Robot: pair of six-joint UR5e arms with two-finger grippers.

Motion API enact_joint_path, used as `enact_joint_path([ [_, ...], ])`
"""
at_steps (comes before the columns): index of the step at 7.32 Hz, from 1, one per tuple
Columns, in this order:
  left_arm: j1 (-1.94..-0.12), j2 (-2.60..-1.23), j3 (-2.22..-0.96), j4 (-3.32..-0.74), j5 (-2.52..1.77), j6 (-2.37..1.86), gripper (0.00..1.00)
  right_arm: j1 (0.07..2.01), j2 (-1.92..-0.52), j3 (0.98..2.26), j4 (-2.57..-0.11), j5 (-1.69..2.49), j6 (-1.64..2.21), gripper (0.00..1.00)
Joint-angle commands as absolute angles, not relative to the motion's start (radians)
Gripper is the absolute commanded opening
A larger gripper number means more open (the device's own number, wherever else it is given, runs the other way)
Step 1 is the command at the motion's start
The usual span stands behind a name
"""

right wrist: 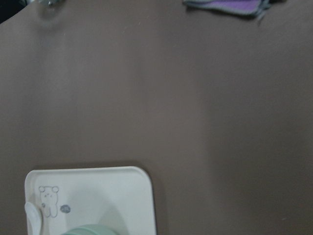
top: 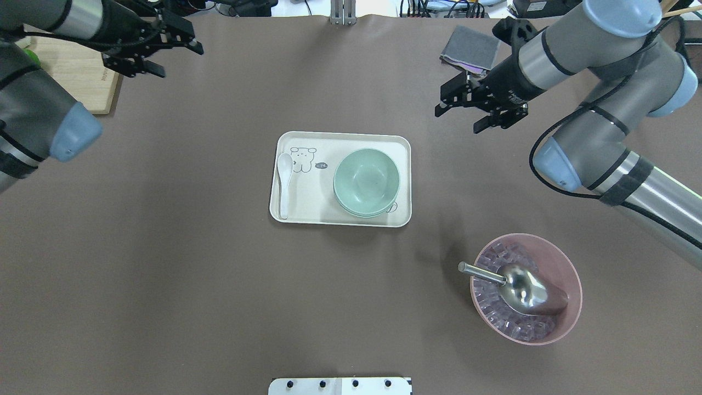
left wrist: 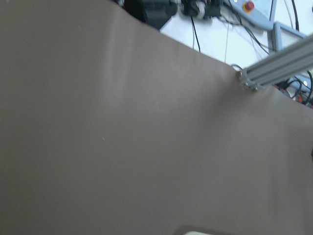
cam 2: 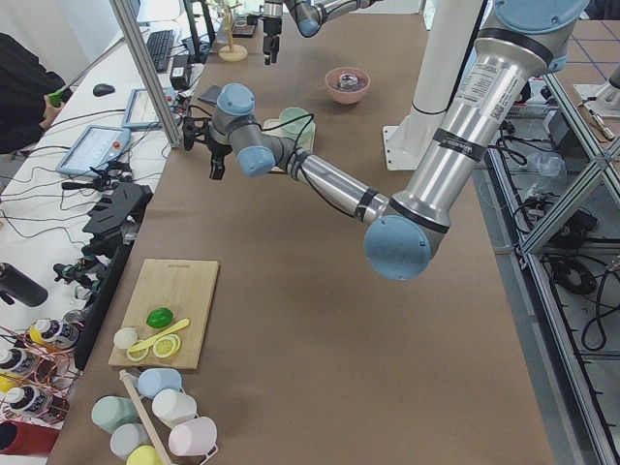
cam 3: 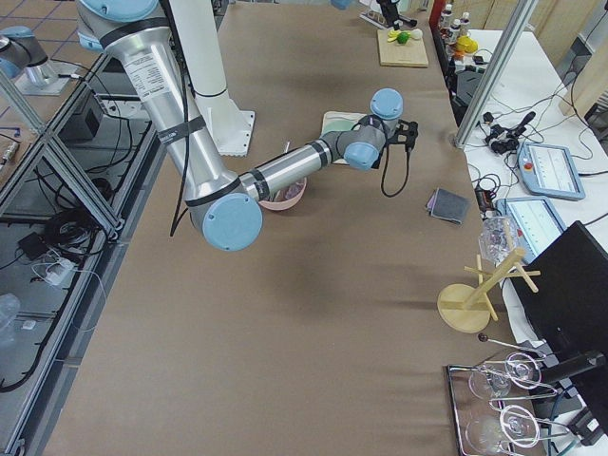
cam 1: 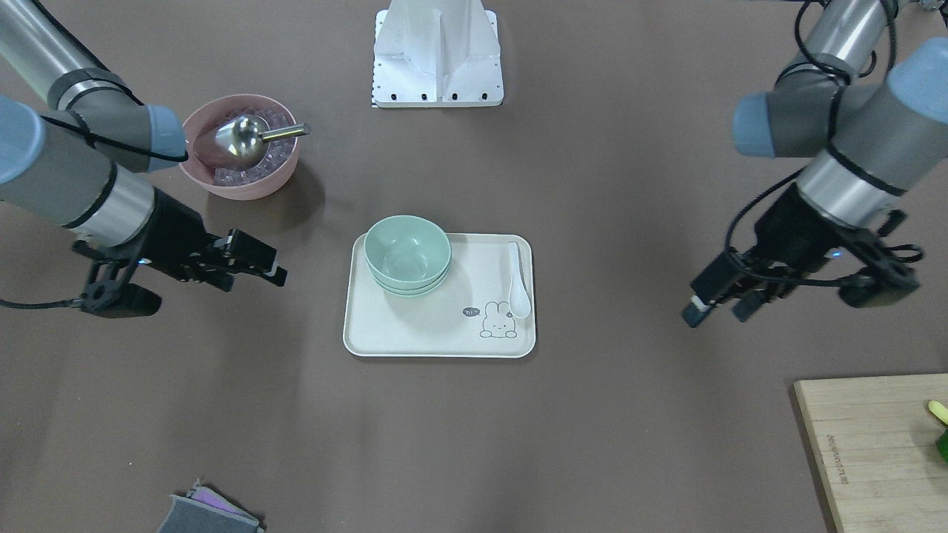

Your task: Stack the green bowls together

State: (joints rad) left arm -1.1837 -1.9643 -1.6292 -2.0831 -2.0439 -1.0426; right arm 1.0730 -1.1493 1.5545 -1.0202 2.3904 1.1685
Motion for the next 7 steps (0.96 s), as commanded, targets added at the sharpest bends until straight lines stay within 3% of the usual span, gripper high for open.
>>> enact_joint_path([
  [1,-1.294,-1.884,-1.702,-1.780,-1.919,-0.618,0.98,1.194,-1.244,1.554,-1.194,2.341,0.725,1.00],
  [3,-1.366,-1.849,-1.750,-1.571,-1.934,-0.361,0.98,1.242,-1.392,1.543,-1.310,2.159,0.292,1.00],
  [5,-1.417,-1.748,-1.744,-1.575,-2.107,-0.364,0.98,1.375,-1.446,1.540,-1.562,2.129,-0.002,1.00],
  [7,-1.451,-1.652,-1.732,-1.664,-2.117,-0.362,0.98,1.503,-1.506,1.543,-1.624,2.199,-0.119,1.00],
])
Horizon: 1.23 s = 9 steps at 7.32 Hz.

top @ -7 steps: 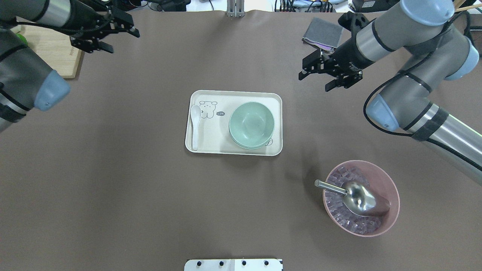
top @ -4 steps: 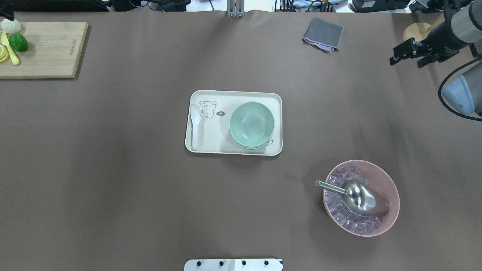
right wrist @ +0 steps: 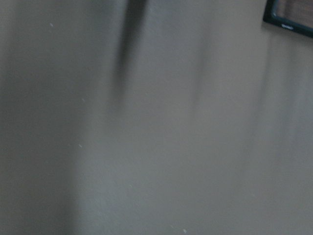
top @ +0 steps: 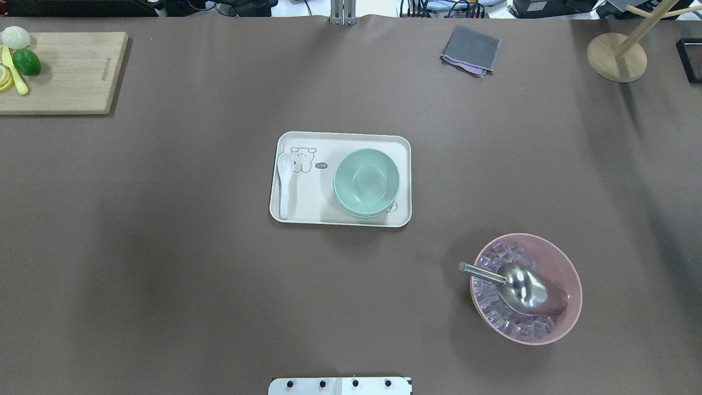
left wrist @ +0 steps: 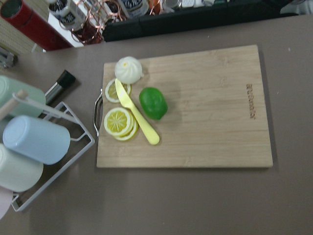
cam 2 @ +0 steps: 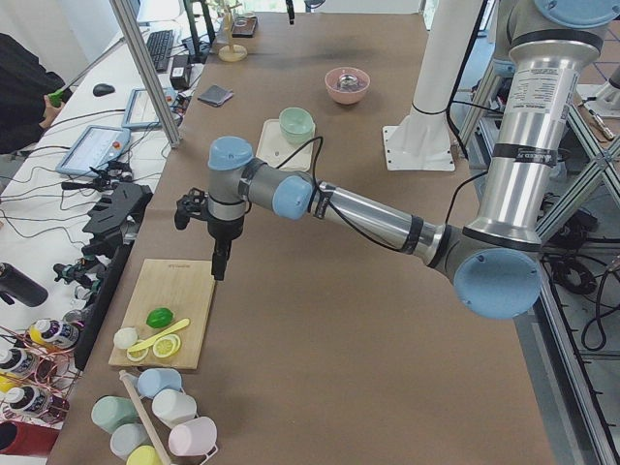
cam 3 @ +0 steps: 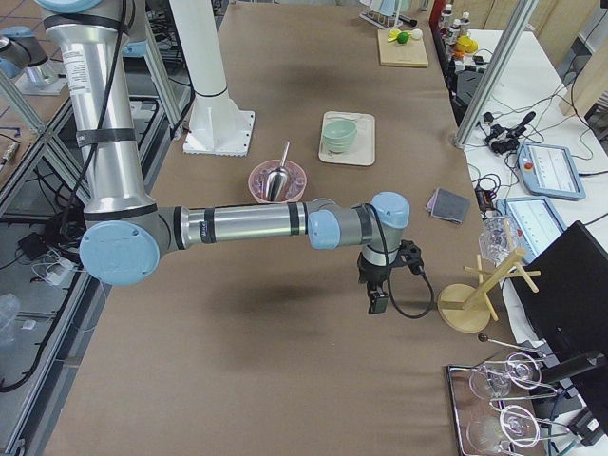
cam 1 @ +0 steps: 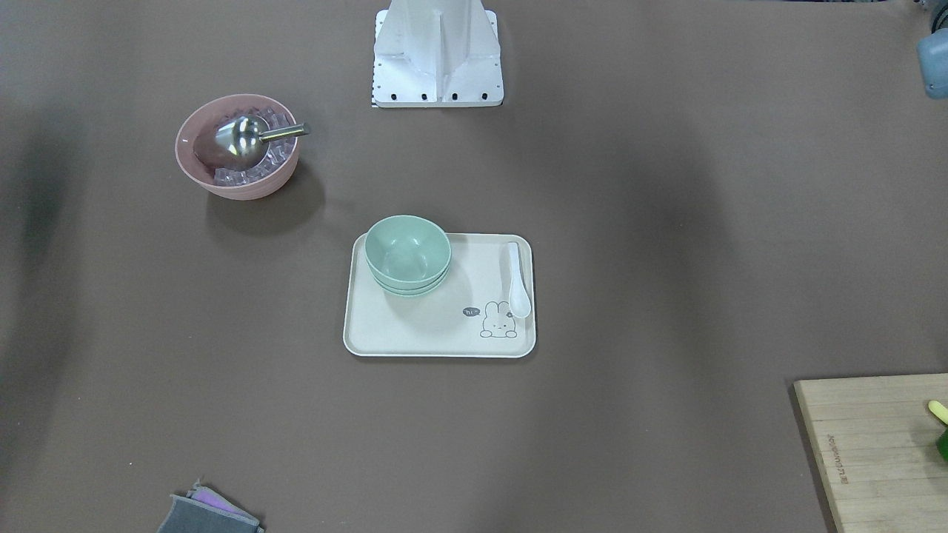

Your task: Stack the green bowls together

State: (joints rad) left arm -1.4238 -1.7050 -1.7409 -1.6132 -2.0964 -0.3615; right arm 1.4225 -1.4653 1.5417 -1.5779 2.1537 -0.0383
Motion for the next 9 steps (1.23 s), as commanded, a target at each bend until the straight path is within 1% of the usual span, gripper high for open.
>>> enact_joint_path([
  [1,-1.477,-1.640,-1.695,-1.658,-2.214,-0.361,0.98,1.544,-1.517,1.545,-1.626,2.298,-0.114,1.00],
  [2,-1.494,-1.634,-1.636,-1.657,-2.359,-0.362,0.98,1.567,-1.522,1.548,-1.643,2.369,-0.103,1.00],
  [4,-1.523,-1.588,-1.637,-1.670,-2.396,-0.354,0.98,1.569,-1.516,1.572,-1.647,2.381,-0.054,1.00],
  [6,-1.563,-1.586,-1.629,-1.669,-2.363,-0.360,0.98,1.569,-1.523,1.646,-1.664,2.384,0.017,1.00],
  [9,-1.557,-1.608,-1.589,-1.667,-2.333,-0.359,0.98,1.569,-1.528,1.655,-1.667,2.382,0.017,1.00],
])
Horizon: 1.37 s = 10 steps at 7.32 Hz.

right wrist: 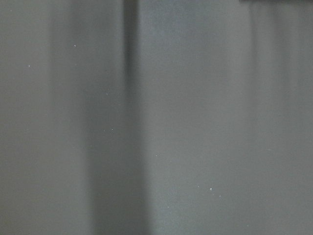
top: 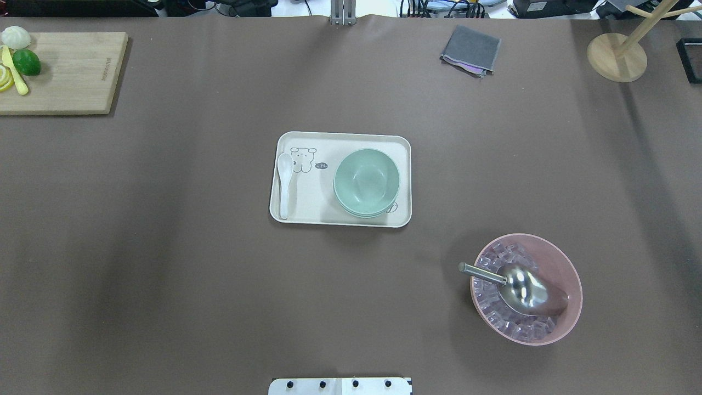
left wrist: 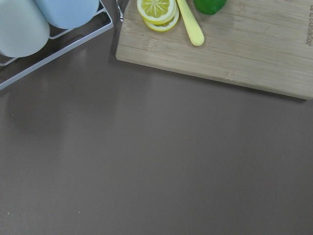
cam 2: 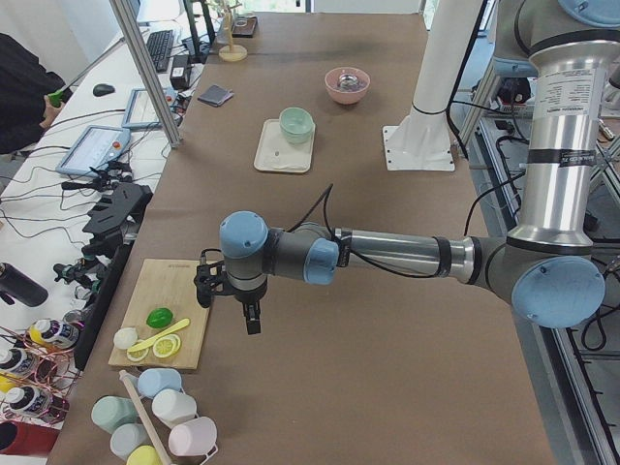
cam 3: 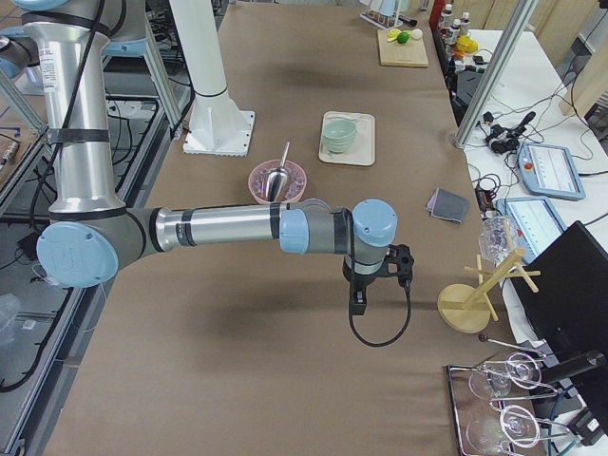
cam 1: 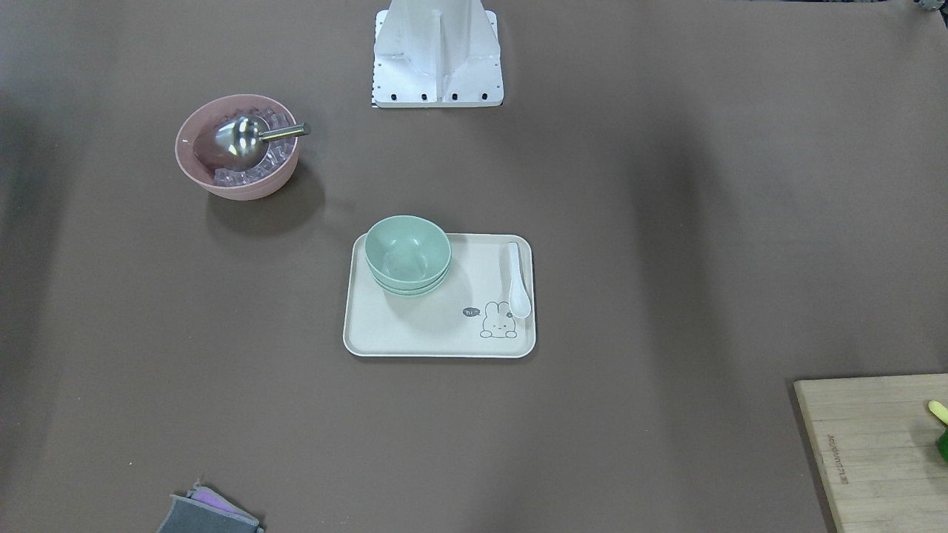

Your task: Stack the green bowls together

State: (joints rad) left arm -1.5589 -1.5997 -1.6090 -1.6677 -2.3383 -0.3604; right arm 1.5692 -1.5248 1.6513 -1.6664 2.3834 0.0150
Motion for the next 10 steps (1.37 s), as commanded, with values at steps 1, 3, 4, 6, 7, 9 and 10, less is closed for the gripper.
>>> enact_joint_path([
  [1,-1.557,-1.612,-1.583,-1.667,-2.335,-0.362,0.98,1.569,-1.534,1.657,-1.667,2.384,0.017,1.00],
  [3,-1.557,-1.611,-1.583,-1.667,-2.333,-0.364,0.98,1.569,-1.534,1.657,-1.667,2.384,0.018,1.00],
  [4,-1.557,-1.611,-1.582,-1.667,-2.333,-0.362,0.98,1.569,-1.534,1.657,-1.667,2.384,0.021,1.00],
  [6,-1.557,-1.609,-1.582,-1.666,-2.333,-0.364,0.98,1.569,-1.534,1.658,-1.664,2.385,0.038,1.00],
  [7,-1.557,-1.609,-1.572,-1.667,-2.333,-0.362,0.98,1.568,-1.534,1.658,-1.664,2.384,0.038,1.00],
  [9,-1.555,-1.612,-1.562,-1.669,-2.335,-0.362,0.98,1.569,-1.537,1.658,-1.664,2.385,0.037,1.00],
  [10,-1.555,-1.612,-1.563,-1.669,-2.335,-0.364,0.98,1.568,-1.537,1.658,-1.664,2.385,0.037,1.00],
])
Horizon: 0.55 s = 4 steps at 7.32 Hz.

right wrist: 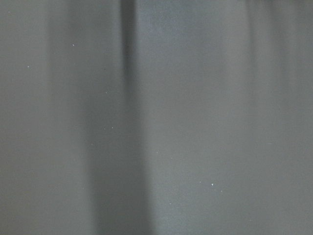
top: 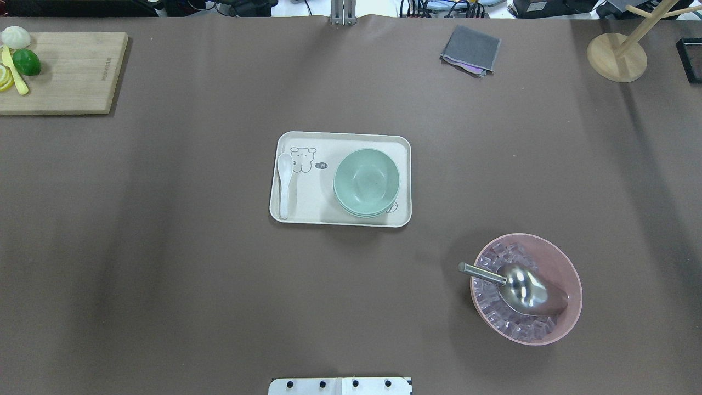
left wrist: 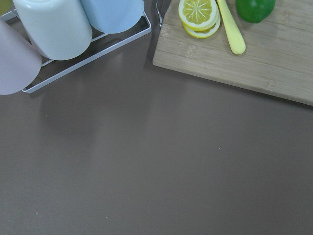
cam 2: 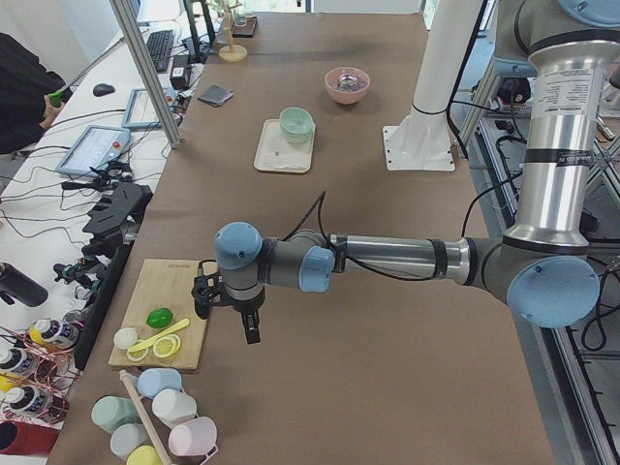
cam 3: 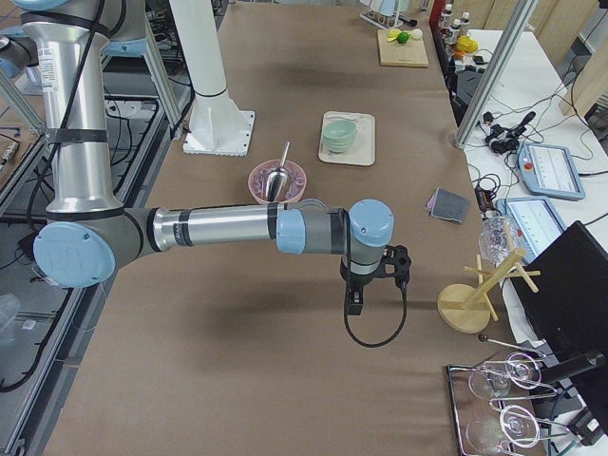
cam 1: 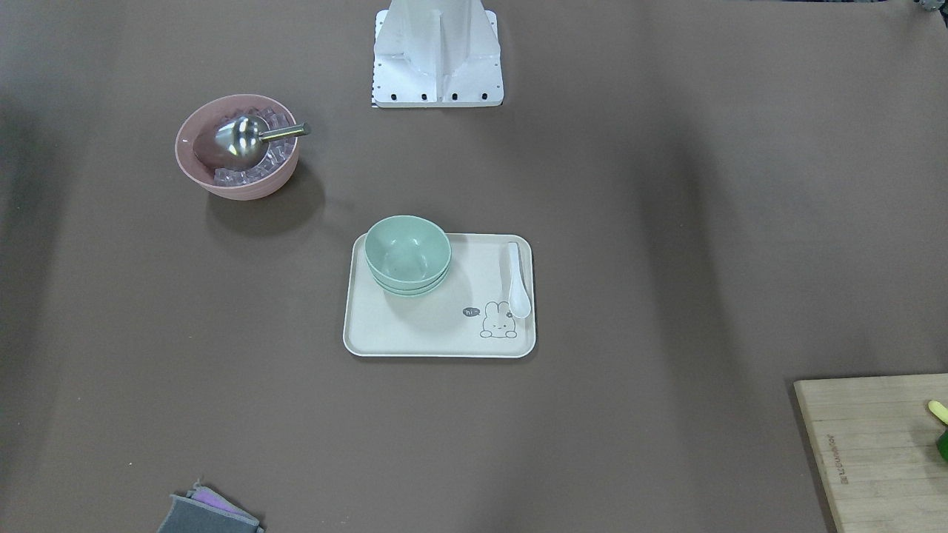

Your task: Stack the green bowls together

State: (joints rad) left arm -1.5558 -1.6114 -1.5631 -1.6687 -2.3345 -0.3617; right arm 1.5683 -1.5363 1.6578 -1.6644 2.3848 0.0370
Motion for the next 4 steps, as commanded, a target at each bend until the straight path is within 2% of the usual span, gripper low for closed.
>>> enact_joint_path([
  [1,-1.555,-1.612,-1.562,-1.669,-2.335,-0.364,0.98,1.568,-1.537,1.658,-1.663,2.385,0.037,1.00],
  [4,-1.555,-1.615,-1.562,-1.669,-2.335,-0.362,0.98,1.569,-1.551,1.681,-1.666,2.401,0.038,1.00],
])
